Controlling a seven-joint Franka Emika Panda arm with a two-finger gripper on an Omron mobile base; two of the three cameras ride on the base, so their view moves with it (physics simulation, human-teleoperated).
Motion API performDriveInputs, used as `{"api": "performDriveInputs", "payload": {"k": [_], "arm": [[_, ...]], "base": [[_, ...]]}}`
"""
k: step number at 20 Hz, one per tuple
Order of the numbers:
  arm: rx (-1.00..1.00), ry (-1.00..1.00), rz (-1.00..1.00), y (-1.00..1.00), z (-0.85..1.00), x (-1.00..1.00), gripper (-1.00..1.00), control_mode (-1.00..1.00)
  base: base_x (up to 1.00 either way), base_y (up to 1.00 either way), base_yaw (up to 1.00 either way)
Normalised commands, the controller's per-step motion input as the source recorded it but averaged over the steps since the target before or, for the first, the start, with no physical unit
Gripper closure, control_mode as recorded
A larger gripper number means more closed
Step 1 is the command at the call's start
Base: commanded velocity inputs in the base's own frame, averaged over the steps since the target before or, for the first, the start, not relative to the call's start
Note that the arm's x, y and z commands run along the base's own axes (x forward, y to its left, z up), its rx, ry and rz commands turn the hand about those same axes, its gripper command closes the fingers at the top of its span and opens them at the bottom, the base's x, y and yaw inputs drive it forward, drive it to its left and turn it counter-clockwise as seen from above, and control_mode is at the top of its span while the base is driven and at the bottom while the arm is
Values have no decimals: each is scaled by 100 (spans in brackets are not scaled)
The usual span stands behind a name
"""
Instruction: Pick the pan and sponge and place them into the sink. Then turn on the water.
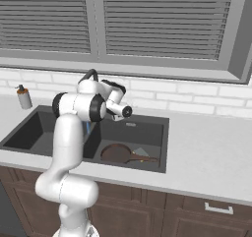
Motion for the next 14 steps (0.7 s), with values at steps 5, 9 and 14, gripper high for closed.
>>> {"api": "performDriveInputs", "payload": {"k": [5,9,14], "arm": [[25,10,-8,-20,-10,25,100,-100],[23,5,-10,-15,-17,18,100,-100],[3,1,-3,0,-7,2,100,-100]], "base": [[0,0,0],[0,0,0],[0,0,0]]}}
